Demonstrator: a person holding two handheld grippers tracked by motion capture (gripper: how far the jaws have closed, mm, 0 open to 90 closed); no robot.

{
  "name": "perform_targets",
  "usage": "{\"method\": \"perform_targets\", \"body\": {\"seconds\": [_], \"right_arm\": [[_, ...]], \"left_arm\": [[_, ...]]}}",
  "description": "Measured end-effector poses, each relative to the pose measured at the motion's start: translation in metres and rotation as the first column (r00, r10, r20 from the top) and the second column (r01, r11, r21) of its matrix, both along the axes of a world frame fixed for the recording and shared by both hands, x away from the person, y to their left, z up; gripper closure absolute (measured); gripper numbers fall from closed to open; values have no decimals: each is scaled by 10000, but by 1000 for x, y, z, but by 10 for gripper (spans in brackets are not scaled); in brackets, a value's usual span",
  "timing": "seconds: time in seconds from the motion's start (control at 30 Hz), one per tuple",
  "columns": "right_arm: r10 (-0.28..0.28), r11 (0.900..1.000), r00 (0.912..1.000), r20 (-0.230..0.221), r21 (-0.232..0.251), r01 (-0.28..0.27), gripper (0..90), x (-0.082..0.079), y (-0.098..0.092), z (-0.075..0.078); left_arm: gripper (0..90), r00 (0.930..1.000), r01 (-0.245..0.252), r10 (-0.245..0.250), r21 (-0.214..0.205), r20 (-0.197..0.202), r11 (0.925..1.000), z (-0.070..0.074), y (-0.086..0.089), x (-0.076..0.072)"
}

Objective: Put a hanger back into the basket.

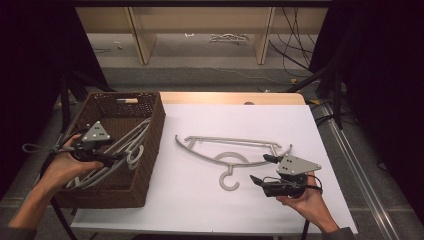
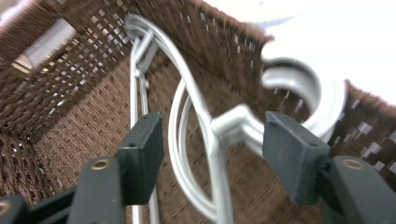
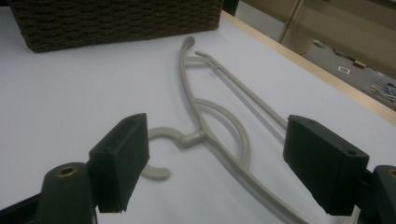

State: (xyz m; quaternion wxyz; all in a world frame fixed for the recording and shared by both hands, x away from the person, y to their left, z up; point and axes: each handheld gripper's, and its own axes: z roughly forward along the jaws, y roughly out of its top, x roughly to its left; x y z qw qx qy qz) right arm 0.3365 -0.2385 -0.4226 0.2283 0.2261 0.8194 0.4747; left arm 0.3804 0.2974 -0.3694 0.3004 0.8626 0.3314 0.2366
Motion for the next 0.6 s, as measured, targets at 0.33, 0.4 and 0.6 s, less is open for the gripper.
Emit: {"method": "perform_targets", "body": {"seconds": [0.33, 0.4, 0.6], "right_arm": [[1, 10000, 10000, 17, -27, -1, 235, 0, 0, 0], [3, 10000, 10000, 52, -11, -3, 234, 0, 0, -1], [-34, 10000, 10000, 46, 54, 33, 230, 0, 1, -1]], "left_arm": [[306, 9848, -893, 1198, -2253, 1257, 9702, 11, -17, -30], [287, 9816, -762, 1189, -2644, 1492, 9614, 12, -25, -37], [235, 9717, -495, 1314, -3743, 1964, 9260, 10, -49, -55]]}}
